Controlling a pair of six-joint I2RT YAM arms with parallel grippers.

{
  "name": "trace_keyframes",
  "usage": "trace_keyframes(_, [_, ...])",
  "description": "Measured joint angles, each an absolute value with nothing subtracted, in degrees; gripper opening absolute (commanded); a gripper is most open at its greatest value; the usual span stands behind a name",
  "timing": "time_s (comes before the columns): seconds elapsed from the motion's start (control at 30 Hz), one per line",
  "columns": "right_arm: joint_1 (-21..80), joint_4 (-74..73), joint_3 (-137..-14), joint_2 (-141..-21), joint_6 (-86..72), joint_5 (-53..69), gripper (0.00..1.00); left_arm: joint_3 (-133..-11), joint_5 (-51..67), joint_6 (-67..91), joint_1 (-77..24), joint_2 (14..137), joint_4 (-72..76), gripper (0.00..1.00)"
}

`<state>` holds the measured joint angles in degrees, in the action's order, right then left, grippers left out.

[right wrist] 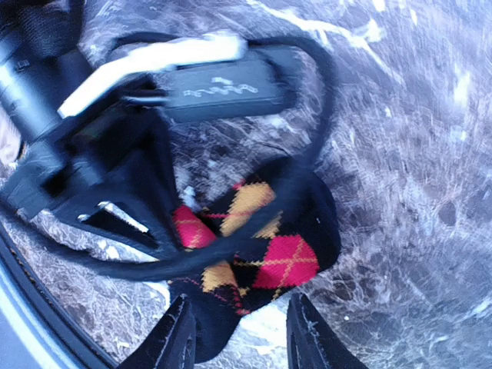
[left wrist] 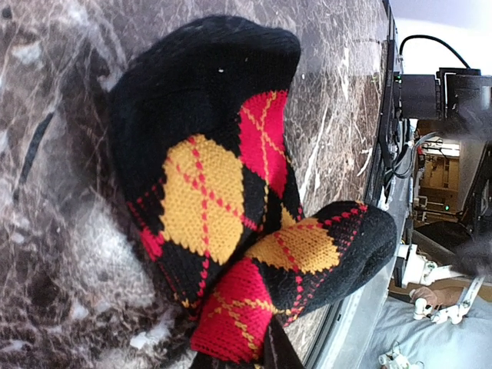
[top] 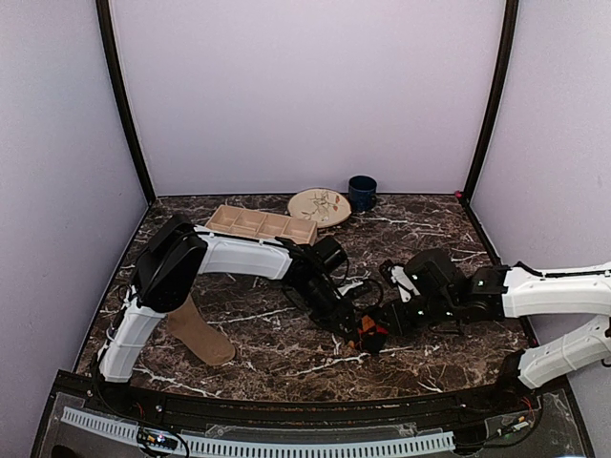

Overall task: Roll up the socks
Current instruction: Roll the sock at the center of the board.

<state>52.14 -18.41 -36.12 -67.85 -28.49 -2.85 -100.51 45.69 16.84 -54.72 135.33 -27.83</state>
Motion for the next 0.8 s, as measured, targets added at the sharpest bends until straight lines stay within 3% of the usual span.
trace_keyframes(0.4, [72.1,-24.3,-43.6,-72.8,-23.7,-22.7,0.53,-101.9,48.4,15.6,-53.9,136.3,-31.8,0.14])
trace_keyframes(0.47, [73.8,-24.9,-44.4,-74.7,-22.7,-23.9,0.61,-102.4,48.9,15.2,-53.7,136.7,-32.5,0.14])
trace_keyframes(0.8, [75.7,-27.1,-45.2,-82.1,-19.9,-25.3,0.62,-104.1,51.0,12.3,-52.5,137.8,-36.8,0.14])
